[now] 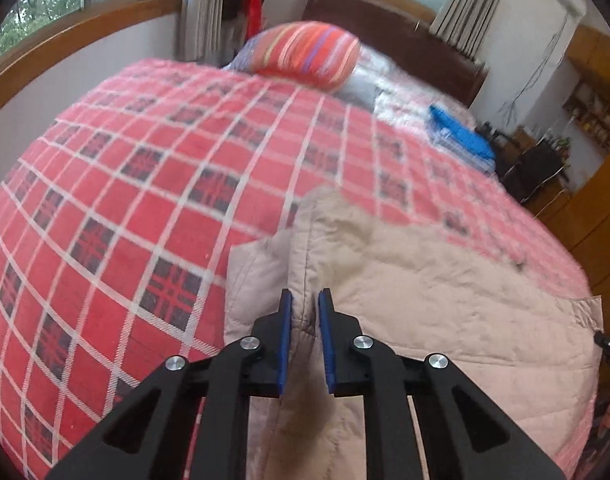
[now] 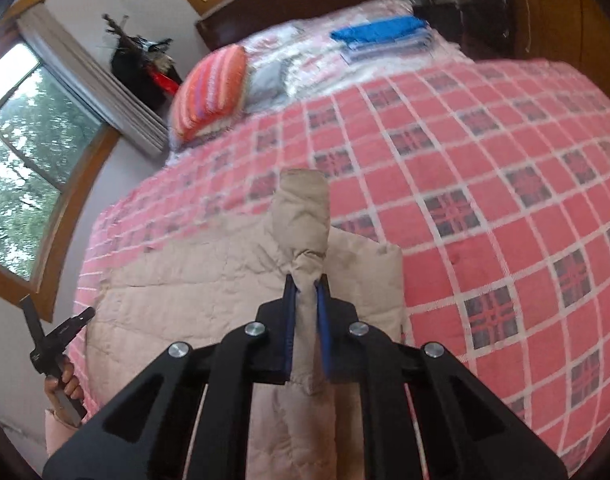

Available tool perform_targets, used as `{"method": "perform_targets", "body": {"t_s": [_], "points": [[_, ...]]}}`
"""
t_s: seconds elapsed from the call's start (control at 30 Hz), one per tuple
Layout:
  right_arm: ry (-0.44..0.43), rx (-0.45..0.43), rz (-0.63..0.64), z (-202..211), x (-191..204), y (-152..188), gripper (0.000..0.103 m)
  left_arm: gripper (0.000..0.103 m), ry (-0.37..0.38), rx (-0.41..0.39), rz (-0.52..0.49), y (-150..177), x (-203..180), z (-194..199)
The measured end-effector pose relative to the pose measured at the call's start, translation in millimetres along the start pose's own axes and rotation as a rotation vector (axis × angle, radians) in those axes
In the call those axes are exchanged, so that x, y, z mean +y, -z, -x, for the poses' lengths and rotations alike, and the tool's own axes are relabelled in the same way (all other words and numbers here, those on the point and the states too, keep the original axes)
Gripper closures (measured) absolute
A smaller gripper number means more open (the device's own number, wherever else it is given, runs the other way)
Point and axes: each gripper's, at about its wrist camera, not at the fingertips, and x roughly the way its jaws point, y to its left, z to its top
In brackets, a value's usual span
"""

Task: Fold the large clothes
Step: 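Lift the hem with both tools and fold it over the coat body, release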

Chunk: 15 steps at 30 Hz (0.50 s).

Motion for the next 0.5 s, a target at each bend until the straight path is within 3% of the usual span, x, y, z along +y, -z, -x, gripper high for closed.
{"method": "perform_targets", "body": {"t_s": [0.23, 0.37, 0.4, 0.5], "points": [[0.032, 0.073, -0.030, -39, -19, 14, 0.086, 0.080, -0.022, 0.044, -0.003, 10, 11, -19], [0.021, 0.045, -0.030, -20, -20, 21, 0.078, 0.067, -0.016, 0.038, -0.016, 18, 15, 7], [0.010, 0.039, -0.023, -13, -19, 23, 0.078, 0.059, -0.011, 0.033, -0.016, 22, 19, 17], [-0.028, 0.019, 0.028, 15, -15, 39, 0.073, 0.053, 0.019, 0.005, -0.029, 36, 32, 42]]}}
